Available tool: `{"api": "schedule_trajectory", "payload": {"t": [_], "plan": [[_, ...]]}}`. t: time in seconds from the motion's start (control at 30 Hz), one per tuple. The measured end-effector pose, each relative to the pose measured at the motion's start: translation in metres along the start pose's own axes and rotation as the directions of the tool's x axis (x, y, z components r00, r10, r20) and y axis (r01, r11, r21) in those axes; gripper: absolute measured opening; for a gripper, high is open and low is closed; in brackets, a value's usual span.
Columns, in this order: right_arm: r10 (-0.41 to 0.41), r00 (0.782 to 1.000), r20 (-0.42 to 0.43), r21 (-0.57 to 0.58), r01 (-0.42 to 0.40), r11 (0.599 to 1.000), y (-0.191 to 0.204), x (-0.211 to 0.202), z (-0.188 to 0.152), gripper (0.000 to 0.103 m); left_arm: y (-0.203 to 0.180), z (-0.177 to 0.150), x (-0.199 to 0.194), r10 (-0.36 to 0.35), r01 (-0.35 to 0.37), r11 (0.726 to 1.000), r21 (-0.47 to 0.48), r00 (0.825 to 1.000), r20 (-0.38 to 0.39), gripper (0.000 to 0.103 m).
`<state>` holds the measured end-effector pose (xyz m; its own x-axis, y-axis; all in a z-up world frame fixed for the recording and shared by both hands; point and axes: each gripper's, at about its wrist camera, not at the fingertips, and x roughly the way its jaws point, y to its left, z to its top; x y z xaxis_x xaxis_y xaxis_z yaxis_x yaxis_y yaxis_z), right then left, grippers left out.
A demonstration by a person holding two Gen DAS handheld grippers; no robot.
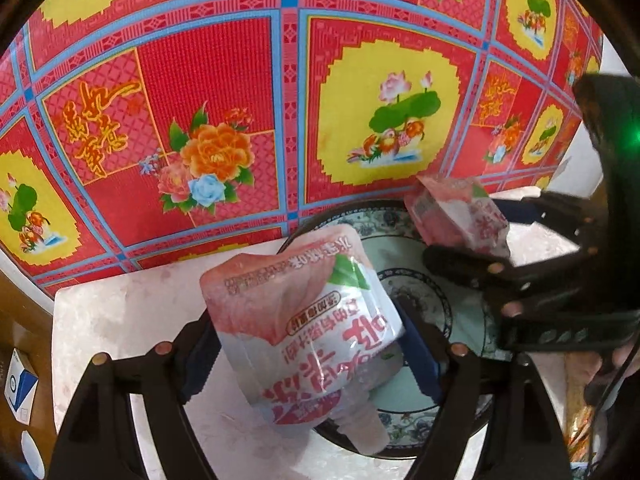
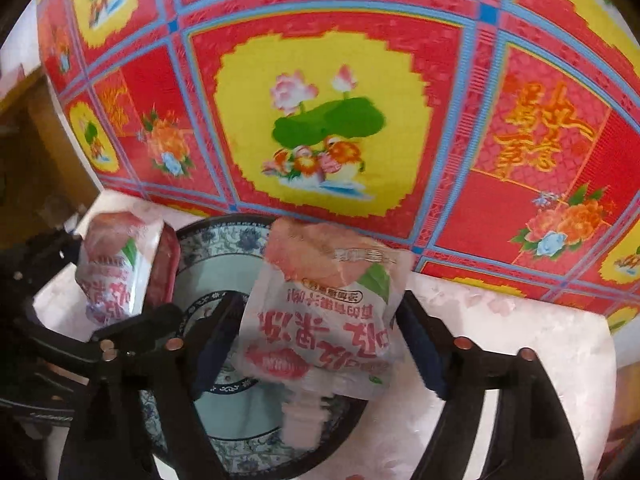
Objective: Organize snacks
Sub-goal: 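Carry both pink-and-white pouches over the patterned plate with both grippers, then lower the pouches onto the plate and open both grippers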
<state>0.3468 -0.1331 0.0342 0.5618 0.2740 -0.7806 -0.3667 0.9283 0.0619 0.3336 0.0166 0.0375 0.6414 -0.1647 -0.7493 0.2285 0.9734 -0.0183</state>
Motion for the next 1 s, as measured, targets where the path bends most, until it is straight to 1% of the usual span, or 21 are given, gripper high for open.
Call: {"api": "schedule_trajectory", "payload": {"t": [0.03, 0.1, 0.27, 0.37, 0.47, 0.57, 0.6, 0.63, 0.7, 0.77, 0.8, 0.83, 0.87, 0.9, 0.93, 1.0], "plan": [[0.019, 1.0, -0.002, -0.003, -0.019, 1.0, -0.002, -0.002, 0.001, 0.089, 0.0, -0.001, 0.002, 0.014, -0.014, 1.0, 0.006, 1.0, -0.003, 0.084], [0.047, 0.999, 0.009, -0.015, -0.047, 0.999, -0.005, -0.007, 0.001, 0.092, -0.001, -0.003, 0.005, 0.028, -0.028, 1.0, 0.014, 1.0, -0.005, 0.084], [0.035, 0.999, 0.017, -0.016, -0.035, 0.999, -0.006, -0.009, -0.002, 0.092, -0.005, -0.007, 0.01, 0.055, -0.055, 0.998, 0.031, 0.998, -0.003, 0.084], [0.035, 0.999, -0.006, 0.01, -0.035, 0.999, -0.01, -0.005, -0.005, 0.092, -0.009, -0.009, 0.011, 0.06, -0.061, 0.997, 0.044, 0.998, 0.008, 0.084], [0.046, 0.999, -0.001, 0.031, -0.046, 0.998, -0.017, -0.006, -0.004, 0.092, -0.011, -0.008, 0.005, 0.069, -0.07, 0.996, 0.048, 0.997, 0.02, 0.084], [0.04, 0.999, -0.003, 0.01, -0.04, 0.999, -0.018, -0.008, -0.005, 0.092, -0.01, -0.002, 0.005, 0.058, -0.058, 0.998, 0.018, 0.997, 0.043, 0.084], [0.034, 0.999, -0.002, 0.002, -0.034, 0.999, -0.017, -0.008, -0.005, 0.091, -0.008, 0.0, 0.007, 0.064, -0.065, 0.998, 0.008, 0.997, 0.046, 0.085], [0.037, 0.999, 0.009, 0.006, -0.037, 0.999, -0.017, -0.009, -0.004, 0.09, -0.004, 0.003, 0.008, 0.061, -0.059, 0.998, -0.02, 0.996, 0.067, 0.085], [0.029, 1.0, 0.009, -0.011, -0.029, 1.0, -0.015, -0.01, -0.003, 0.09, 0.004, 0.007, 0.004, 0.03, -0.023, 0.997, -0.068, 0.994, 0.104, 0.085], [0.028, 1.0, 0.011, -0.019, -0.028, 0.999, -0.013, -0.01, -0.004, 0.086, 0.013, 0.01, -0.002, 0.0, 0.011, 0.996, -0.094, 0.993, 0.117, 0.085], [0.029, 1.0, 0.012, -0.021, -0.029, 0.999, -0.011, -0.009, -0.004, 0.078, 0.016, 0.01, -0.006, -0.011, 0.023, 0.995, -0.097, 0.992, 0.125, 0.085], [0.038, 0.999, 0.017, -0.025, -0.038, 0.999, -0.011, -0.01, -0.004, 0.063, 0.018, 0.01, -0.007, -0.008, 0.02, 0.995, -0.094, 0.992, 0.125, 0.085], [0.051, 0.998, 0.026, -0.024, -0.05, 0.998, -0.011, -0.012, -0.004, 0.054, 0.019, 0.009, -0.012, 0.005, 0.006, 0.996, -0.087, 0.993, 0.116, 0.085], [0.055, 0.998, 0.039, -0.026, -0.054, 0.998, -0.011, -0.016, -0.004, 0.049, 0.02, 0.009, -0.013, 0.017, -0.008, 0.997, -0.08, 0.995, 0.103, 0.085], [0.044, 0.998, 0.043, -0.036, -0.043, 0.998, -0.01, -0.017, -0.004, 0.048, 0.019, 0.01, -0.014, 0.019, -0.012, 0.997, -0.075, 0.996, 0.089, 0.085], [0.057, 0.997, 0.046, -0.053, -0.055, 0.997, -0.009, -0.019, -0.004, 0.041, 0.019, 0.009, -0.02, -0.014, 0.02, 0.998, -0.058, 0.996, 0.087, 0.085]]}}
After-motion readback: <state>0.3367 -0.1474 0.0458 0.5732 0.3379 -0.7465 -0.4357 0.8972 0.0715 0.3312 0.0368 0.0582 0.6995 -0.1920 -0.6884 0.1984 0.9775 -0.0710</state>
